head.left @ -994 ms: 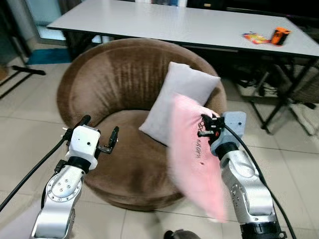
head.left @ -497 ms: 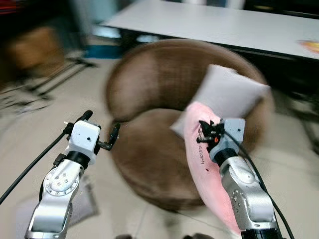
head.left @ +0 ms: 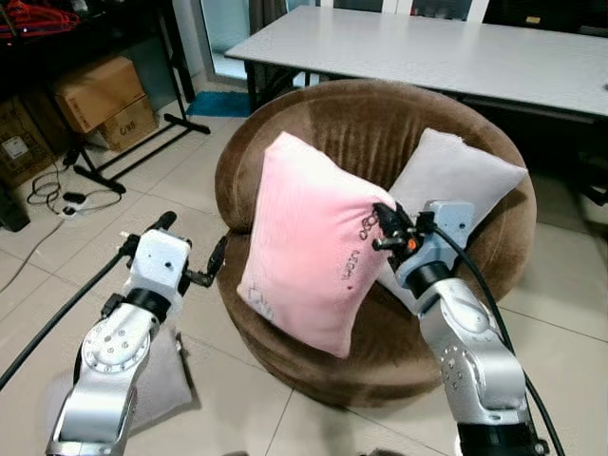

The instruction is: Move the pillow to the sofa from floor

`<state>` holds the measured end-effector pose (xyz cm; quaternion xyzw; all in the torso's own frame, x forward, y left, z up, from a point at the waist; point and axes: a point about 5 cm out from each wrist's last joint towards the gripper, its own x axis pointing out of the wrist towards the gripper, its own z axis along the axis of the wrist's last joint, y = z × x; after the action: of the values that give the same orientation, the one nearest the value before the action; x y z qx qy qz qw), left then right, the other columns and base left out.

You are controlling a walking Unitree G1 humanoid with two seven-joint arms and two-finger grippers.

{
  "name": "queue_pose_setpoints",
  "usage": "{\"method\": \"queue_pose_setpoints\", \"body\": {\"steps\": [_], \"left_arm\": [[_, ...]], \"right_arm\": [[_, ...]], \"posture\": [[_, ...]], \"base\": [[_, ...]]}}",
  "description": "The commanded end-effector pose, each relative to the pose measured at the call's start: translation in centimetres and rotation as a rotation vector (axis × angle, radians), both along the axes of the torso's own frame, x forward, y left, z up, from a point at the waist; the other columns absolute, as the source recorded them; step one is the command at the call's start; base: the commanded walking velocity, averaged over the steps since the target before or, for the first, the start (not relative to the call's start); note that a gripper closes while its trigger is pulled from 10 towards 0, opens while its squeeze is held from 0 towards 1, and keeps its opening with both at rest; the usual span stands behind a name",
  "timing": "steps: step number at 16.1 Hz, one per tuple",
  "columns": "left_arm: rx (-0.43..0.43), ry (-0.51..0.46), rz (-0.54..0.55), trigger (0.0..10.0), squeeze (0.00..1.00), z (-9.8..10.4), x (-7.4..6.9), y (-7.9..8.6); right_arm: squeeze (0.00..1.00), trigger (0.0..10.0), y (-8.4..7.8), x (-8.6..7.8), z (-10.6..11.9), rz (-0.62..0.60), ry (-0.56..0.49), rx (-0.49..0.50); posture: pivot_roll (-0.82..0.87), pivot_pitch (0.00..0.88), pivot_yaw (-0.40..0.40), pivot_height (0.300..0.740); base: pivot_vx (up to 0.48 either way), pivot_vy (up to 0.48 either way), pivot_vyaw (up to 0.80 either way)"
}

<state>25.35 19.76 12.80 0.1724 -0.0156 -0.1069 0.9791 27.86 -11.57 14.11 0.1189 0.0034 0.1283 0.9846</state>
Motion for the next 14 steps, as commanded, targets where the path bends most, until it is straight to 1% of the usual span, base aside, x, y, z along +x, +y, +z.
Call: {"method": "queue_pose_setpoints", "body": {"steps": [1,14], "left_arm": [[-0.001,-0.007,-0.016,10.0,0.0,0.38,0.09,-0.24],[-0.013,-0.005,-0.012,10.0,0.0,0.27,-0.05,-0.36]], "right_arm": [[0.0,10.0,0.03,0.02,0.68,-0.003,-0.03,-0.011],[0.0,10.0,0.43,0.15,0.72,0.027,-0.023,-0.027]], "posture": [[-0.03,0.0,0.037,0.74],[-0.03,0.0,0.025,0.74]], "base": [[0.285,0.0,0.0],[0.304,0.0,0.0]]}}
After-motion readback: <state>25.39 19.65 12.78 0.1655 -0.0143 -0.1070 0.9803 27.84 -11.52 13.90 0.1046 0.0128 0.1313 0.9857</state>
